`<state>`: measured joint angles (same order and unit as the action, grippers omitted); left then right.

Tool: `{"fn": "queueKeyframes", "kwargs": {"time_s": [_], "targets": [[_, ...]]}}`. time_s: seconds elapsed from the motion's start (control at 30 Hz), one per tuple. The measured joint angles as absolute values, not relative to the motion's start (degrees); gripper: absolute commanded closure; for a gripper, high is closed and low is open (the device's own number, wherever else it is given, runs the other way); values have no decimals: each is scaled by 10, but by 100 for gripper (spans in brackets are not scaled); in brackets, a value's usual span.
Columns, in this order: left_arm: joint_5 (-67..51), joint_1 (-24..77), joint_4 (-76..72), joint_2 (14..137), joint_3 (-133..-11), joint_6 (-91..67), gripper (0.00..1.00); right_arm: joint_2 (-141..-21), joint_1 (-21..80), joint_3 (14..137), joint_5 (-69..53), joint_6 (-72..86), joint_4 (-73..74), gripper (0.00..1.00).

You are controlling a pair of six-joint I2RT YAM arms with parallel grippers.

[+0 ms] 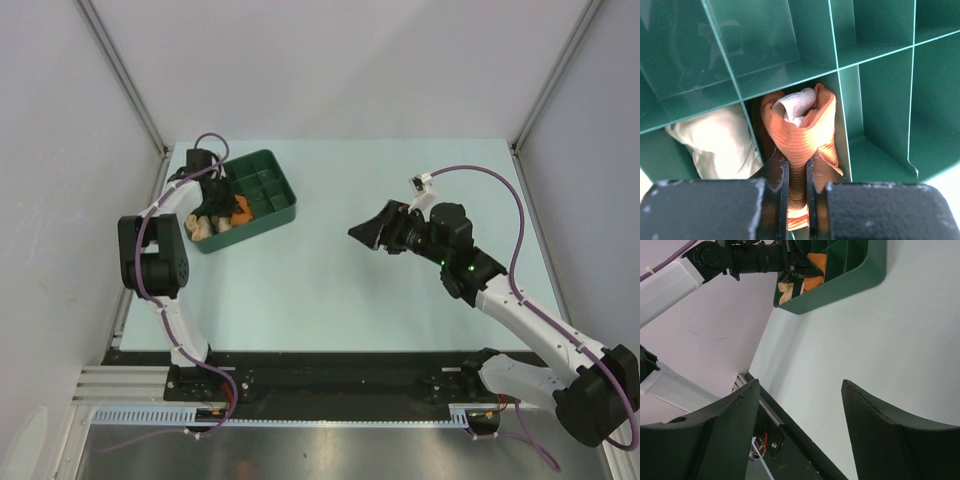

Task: Roll the underwear
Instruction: Place the underwear in the storage box.

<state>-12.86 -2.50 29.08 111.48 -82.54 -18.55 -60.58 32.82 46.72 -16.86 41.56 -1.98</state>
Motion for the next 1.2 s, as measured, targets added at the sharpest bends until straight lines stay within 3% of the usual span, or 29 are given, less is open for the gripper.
{"fn": "queueKeyframes", "kwargs": {"time_s": [0.63,0.67,0.73,0.77,0.83,0.97,1.2], "targets": [[-90,3,322,1178,-884,-202,99,-604,332,462,-156,415,-19,30],[-88,3,322,1178,-884,-205,89,-604,332,462,-155,415,-19,29],[-87,3,322,1178,-884,-208,76,-603,332,462,-154,415,-19,29],[-86,3,322,1177,-884,-209,57,-603,332,462,-154,415,-18,29],[-82,4,322,1174,-884,-215,39,-601,332,462,-152,413,-15,29],[-56,9,353,1153,-898,-219,28,-596,332,462,-146,410,-10,29],[-58,8,371,1140,-933,-218,25,-588,332,462,-139,404,-5,29]]}}
